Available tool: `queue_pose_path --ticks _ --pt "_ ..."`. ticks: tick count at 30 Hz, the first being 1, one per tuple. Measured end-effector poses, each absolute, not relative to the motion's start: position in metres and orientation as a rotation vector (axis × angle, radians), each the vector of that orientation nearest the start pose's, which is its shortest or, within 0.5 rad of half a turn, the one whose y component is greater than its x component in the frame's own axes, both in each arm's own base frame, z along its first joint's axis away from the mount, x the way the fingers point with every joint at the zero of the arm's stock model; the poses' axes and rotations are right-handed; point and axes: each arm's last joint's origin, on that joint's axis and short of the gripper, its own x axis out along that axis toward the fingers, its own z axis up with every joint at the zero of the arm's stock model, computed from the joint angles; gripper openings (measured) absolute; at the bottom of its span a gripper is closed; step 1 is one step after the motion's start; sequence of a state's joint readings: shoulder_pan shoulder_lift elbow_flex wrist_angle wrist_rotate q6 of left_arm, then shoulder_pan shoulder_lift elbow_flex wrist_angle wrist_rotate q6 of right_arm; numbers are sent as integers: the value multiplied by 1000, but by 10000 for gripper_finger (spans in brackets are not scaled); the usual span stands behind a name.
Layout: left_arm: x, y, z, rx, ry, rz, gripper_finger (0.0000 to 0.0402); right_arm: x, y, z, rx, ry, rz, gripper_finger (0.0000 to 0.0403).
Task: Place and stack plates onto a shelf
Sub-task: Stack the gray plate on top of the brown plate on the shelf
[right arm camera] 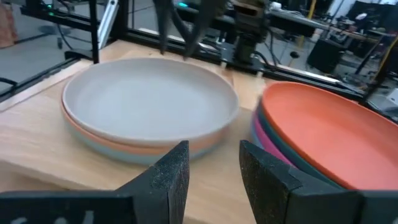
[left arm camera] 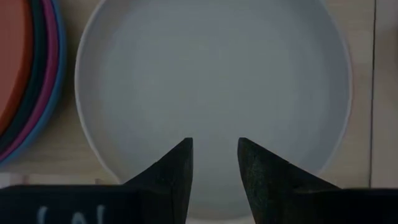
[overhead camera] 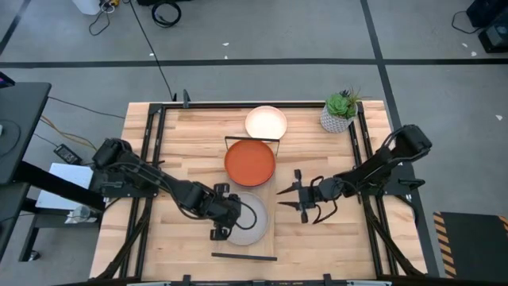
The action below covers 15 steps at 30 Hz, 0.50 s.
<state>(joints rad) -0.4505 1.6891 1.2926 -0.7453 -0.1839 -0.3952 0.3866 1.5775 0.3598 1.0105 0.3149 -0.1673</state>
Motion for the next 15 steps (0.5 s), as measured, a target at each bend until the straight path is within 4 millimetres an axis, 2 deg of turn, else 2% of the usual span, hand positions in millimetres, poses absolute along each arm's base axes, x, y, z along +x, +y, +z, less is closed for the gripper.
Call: queue_pose_path --ticks 9,15 --pt "294 -133 230 -45 986 -48 132 285 107 130 -243 158 126 146" --pt "285 -130 207 -98 990 -29 132 300 109 117 -266 252 160 146"
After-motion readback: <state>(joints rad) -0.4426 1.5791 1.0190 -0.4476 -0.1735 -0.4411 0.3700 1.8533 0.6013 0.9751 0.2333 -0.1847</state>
